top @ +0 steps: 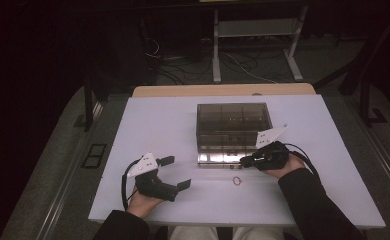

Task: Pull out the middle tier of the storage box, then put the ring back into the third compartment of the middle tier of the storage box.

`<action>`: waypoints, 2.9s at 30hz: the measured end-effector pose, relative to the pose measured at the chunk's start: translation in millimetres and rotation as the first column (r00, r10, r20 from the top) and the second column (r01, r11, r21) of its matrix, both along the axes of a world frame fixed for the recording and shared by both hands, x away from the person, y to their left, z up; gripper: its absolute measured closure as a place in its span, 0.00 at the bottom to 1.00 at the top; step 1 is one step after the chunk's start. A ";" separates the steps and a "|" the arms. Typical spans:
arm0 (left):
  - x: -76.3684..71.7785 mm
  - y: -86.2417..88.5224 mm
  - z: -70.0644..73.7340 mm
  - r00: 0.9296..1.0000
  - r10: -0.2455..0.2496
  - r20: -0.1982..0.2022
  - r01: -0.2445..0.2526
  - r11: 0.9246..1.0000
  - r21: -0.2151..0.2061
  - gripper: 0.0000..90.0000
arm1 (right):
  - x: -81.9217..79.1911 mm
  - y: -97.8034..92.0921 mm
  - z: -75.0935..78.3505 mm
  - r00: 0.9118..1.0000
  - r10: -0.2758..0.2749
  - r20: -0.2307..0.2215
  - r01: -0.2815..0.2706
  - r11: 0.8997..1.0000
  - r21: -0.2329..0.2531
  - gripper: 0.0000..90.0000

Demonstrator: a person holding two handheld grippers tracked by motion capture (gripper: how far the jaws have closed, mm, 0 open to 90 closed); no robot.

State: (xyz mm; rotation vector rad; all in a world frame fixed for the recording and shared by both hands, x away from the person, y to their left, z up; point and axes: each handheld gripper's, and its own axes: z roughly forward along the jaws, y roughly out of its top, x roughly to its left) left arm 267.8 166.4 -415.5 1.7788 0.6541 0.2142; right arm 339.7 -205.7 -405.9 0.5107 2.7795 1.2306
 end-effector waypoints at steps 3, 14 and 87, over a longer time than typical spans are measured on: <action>0.0 -0.1 -0.1 1.000 -0.001 -0.001 0.001 1.000 0.000 0.00 | -0.9 -0.2 -0.3 1.000 0.002 -0.003 -0.002 1.000 -0.001 0.91; 0.2 -0.2 0.0 1.000 -0.003 0.001 0.003 1.000 0.002 0.00 | -4.7 0.7 -1.1 1.000 0.010 -0.011 -0.010 1.000 -0.010 0.91; 0.5 0.1 0.1 1.000 -0.004 0.003 0.004 1.000 -0.001 0.00 | -61.0 9.4 6.5 0.993 -0.090 -0.070 0.094 0.995 0.043 0.56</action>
